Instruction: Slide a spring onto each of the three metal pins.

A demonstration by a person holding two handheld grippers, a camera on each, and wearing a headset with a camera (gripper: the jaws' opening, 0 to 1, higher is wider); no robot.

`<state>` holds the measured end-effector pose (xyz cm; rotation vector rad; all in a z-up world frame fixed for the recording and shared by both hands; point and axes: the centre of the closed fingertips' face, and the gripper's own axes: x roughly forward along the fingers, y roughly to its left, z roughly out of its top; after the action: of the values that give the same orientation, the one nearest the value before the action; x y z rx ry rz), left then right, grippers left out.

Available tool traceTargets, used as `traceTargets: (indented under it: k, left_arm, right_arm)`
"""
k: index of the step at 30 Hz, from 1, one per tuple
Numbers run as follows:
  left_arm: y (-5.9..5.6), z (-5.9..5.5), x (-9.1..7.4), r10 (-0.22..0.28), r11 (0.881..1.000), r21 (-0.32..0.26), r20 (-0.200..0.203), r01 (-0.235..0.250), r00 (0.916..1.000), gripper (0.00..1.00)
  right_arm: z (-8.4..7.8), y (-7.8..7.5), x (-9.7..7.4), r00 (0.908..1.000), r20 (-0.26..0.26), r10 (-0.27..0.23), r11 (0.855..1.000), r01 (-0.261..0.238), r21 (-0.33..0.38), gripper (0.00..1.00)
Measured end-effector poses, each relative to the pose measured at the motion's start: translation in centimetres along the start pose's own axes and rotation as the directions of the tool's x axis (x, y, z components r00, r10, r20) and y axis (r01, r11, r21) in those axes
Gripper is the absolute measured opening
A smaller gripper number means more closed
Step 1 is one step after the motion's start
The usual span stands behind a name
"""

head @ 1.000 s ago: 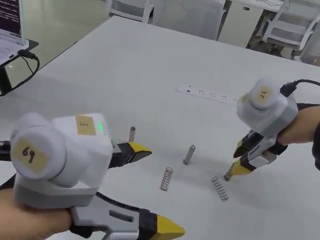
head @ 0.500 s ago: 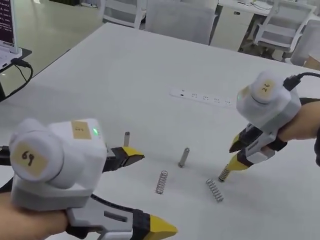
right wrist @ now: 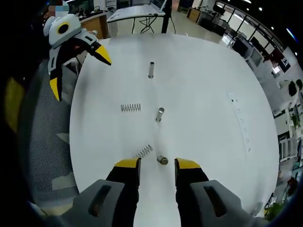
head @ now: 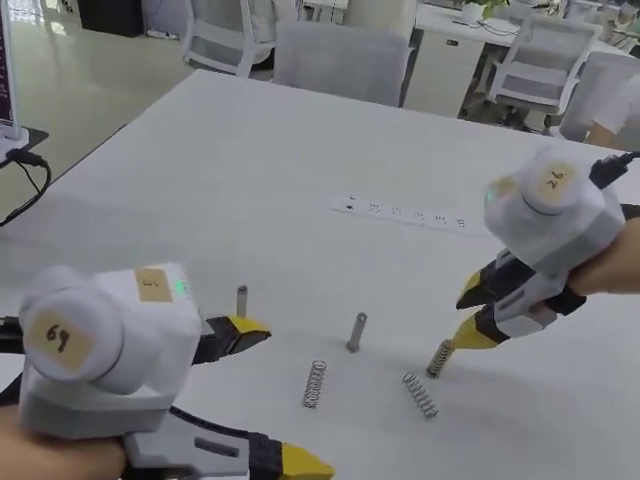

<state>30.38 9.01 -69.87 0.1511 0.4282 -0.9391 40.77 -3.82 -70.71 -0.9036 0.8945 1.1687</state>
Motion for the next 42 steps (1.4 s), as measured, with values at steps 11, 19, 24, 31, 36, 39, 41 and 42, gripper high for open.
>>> traceTargets:
  k: [11,19,24,31,36,39,41,42]
  left_arm:
    - [1.2,-0.9,0.4,0.012,1.000,-0.009,-0.029,-0.012,0.9995,0.73]
    - [1.8,-0.8,1.3,0.011,1.000,-0.010,-0.040,-0.011,0.9991,0.72]
    - [2.2,-0.7,2.0,0.008,1.000,-0.005,-0.051,-0.008,0.9986,0.70]
    - [3.0,-0.6,2.9,0.012,1.000,-0.027,-0.057,-0.014,0.9983,0.68]
    - [3.4,-1.3,3.7,0.031,0.999,-0.031,-0.083,-0.034,0.9961,0.65]
    - [3.7,-1.6,4.1,0.047,0.998,-0.039,-0.095,-0.051,0.9944,0.63]
    - [3.8,-1.6,4.3,0.049,0.997,-0.051,-0.096,-0.054,0.9942,0.62]
    - [3.8,-1.7,4.5,0.051,0.997,-0.057,-0.099,-0.057,0.9938,0.61]
  right_arm:
    - [0.2,0.2,-1.0,0.9983,0.047,-0.036,0.999,0.035,0.027,0.27]
    - [0.1,0.4,-1.5,0.9948,0.085,-0.056,0.997,0.051,0.057,0.27]
    - [-0.1,0.5,-1.9,0.9923,0.102,-0.070,0.995,0.063,0.072,0.27]
    - [-0.3,0.5,-2.3,0.9896,0.116,-0.086,0.993,0.076,0.089,0.27]
    - [-0.2,0.7,-2.5,0.9875,0.125,-0.095,0.992,0.083,0.097,0.27]
    - [-0.2,0.7,-2.8,0.9853,0.135,-0.105,0.990,0.091,0.104,0.27]
    - [-0.2,0.7,-3.0,0.9843,0.139,-0.108,0.990,0.093,0.109,0.27]
    - [-0.2,0.7,-3.0,0.9837,0.142,-0.111,0.989,0.095,0.111,0.27]
